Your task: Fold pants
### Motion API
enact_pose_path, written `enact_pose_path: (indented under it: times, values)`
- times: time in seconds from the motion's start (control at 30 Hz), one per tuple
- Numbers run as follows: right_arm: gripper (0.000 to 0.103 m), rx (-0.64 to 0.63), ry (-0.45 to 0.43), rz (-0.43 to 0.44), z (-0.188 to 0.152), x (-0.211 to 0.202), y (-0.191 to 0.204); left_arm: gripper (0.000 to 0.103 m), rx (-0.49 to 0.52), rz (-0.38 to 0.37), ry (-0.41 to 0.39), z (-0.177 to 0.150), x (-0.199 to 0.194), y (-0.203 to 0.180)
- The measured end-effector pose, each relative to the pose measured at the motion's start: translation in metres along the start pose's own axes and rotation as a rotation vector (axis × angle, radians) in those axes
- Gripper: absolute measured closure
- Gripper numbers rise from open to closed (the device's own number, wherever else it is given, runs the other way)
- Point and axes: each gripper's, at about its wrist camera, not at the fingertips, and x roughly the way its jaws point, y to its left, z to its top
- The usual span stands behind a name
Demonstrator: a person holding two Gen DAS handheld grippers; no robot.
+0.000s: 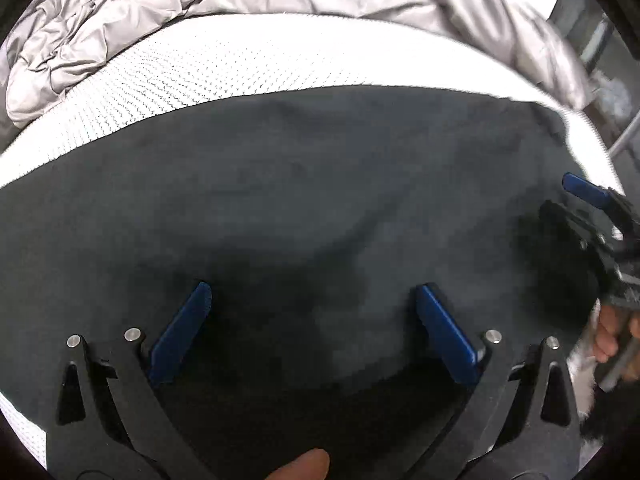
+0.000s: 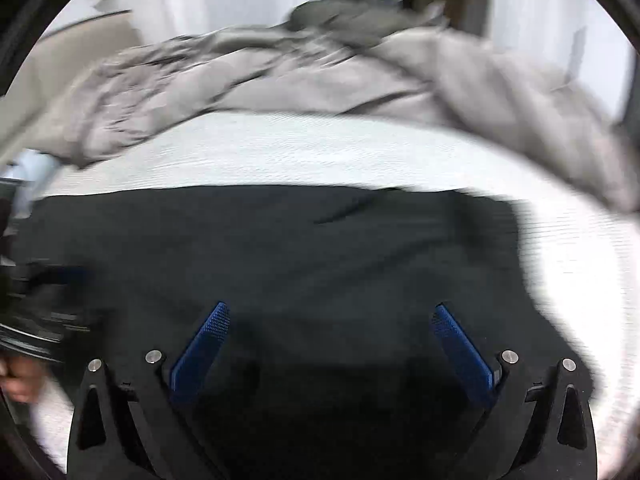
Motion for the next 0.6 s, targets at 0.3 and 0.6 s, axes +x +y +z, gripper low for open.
enact_pose_path:
  times: [0.3, 0.6]
  values:
    - [0.001, -0.059, 0.051, -0.522, -0.013, 0.006, -0.042, 0.001, -0.031, 0.067, -0.005, -0.005, -0.001, 0.018]
    - [0.001, 0.087, -0.100, -0.463, 0.002, -0.042, -0.046, 0.001, -0.046, 0.021, -0.062, 0.011, -0.026, 0.002]
